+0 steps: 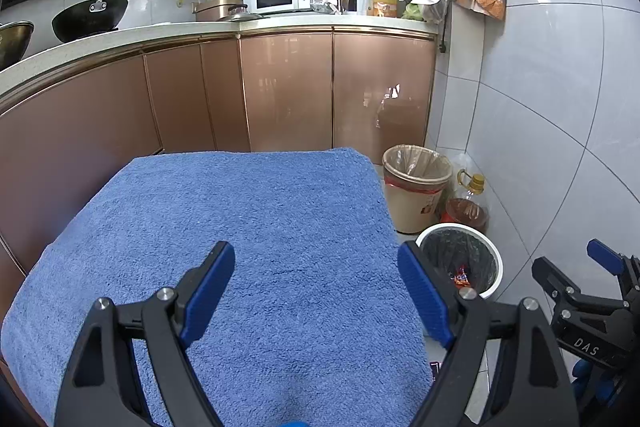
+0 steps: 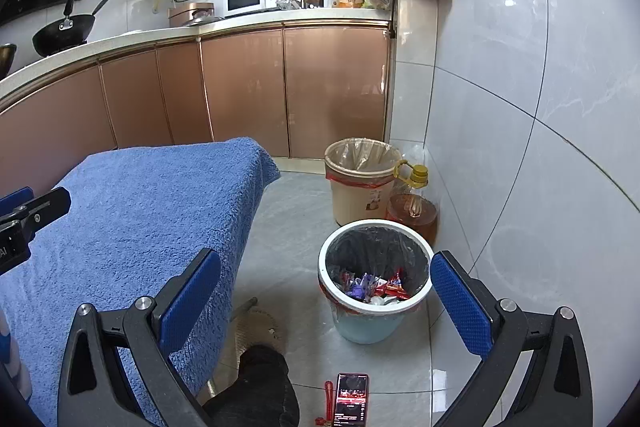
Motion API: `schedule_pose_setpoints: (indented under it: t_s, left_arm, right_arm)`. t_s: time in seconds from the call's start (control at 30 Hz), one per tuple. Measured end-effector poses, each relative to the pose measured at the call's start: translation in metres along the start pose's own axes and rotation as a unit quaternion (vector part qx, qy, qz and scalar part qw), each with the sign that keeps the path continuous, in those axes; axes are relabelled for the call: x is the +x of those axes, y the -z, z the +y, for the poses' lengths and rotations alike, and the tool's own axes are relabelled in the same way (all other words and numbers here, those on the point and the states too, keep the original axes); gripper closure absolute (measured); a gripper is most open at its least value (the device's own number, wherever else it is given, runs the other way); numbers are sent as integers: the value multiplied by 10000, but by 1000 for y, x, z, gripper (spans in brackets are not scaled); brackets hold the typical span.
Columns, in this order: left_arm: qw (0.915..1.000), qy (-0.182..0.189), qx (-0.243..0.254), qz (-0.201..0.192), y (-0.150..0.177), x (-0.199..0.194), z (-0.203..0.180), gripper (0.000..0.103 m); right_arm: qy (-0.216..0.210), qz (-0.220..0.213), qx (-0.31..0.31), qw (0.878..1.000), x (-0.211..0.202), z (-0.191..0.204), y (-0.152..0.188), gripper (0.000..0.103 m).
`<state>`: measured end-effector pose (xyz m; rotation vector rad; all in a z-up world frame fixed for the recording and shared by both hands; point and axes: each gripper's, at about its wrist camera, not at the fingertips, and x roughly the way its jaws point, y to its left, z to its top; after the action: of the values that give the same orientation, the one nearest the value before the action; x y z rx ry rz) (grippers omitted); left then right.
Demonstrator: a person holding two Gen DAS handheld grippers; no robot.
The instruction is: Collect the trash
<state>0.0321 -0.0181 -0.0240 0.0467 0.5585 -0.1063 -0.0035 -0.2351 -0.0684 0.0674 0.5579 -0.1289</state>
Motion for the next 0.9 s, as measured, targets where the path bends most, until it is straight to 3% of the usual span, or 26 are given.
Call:
schedule_pose_setpoints:
  t_s: [0.9]
  left_arm:
    - [9999,26,87,-76,1,-9,-4,20]
  right_arm:
    - [-41,-107,-59,9999,-9,3,0,0]
